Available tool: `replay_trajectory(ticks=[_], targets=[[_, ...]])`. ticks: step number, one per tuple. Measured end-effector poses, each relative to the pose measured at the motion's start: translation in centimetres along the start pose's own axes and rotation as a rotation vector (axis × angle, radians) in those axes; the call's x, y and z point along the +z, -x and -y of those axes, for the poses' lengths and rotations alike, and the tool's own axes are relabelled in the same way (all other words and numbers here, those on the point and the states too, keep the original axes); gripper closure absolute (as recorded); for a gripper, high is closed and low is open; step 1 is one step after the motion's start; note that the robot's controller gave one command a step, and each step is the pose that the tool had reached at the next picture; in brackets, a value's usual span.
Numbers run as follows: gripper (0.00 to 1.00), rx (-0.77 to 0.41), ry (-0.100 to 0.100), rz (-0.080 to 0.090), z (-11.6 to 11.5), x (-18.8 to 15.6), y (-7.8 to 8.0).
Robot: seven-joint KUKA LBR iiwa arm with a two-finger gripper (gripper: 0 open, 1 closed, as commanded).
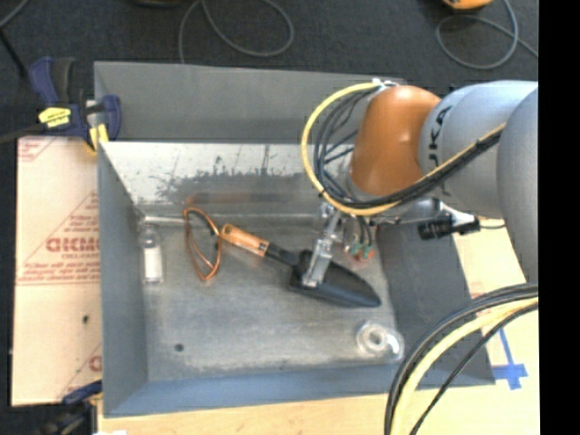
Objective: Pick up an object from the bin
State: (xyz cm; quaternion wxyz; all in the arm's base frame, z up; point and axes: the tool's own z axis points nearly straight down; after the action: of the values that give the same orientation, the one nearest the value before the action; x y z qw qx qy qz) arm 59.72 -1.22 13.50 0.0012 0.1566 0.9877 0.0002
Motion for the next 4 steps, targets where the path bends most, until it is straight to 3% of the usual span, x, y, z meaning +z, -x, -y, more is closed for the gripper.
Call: replay_trajectory(ticks=[1,2,3,4], targets=[[0.0,0.0,0.001,0.007,0.9,1.5,-0.8],[0.0,0.179,0.002,0.003,1.1,5.5,-0.5],[1.0,0.159,-0.001,0.008,2.3,6.4,-0.5],[1.0,0.159,-0.001,0.008,2.3,6.4,-0.5]])
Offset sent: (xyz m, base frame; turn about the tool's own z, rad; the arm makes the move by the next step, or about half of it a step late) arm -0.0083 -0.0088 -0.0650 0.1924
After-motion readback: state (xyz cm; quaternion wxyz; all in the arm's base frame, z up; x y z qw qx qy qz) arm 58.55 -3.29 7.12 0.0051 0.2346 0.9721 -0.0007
